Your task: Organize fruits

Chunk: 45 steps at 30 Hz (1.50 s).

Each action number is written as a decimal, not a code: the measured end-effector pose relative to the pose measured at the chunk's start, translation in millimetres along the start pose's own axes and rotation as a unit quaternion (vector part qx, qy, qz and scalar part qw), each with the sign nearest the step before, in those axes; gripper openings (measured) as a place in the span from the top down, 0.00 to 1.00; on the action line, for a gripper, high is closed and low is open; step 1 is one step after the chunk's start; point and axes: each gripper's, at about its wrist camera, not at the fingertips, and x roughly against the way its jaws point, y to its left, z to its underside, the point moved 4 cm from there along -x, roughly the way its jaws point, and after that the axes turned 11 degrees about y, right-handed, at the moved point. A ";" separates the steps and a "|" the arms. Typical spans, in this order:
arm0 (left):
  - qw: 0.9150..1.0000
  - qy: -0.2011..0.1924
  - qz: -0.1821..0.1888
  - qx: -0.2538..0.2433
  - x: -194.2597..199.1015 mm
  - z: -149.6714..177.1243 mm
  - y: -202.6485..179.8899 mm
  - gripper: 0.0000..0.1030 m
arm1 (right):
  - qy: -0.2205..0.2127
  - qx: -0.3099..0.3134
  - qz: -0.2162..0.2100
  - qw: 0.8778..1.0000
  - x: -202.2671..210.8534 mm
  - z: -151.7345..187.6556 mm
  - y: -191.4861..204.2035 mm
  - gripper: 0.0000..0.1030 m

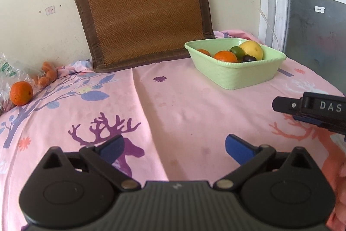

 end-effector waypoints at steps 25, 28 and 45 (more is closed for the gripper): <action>0.999 -0.022 -0.040 0.006 16.2 -3.7 4.4 0.00 | -0.006 0.008 -0.001 1.000 2.9 2.2 3.0 0.45; 0.999 -0.020 -0.040 0.007 16.9 -3.5 5.3 0.00 | -0.006 0.007 -0.001 1.000 3.1 2.7 2.8 0.45; 0.999 0.006 -0.034 -0.003 13.5 -0.1 1.0 0.00 | -0.008 0.007 -0.011 1.000 5.3 1.6 1.8 0.43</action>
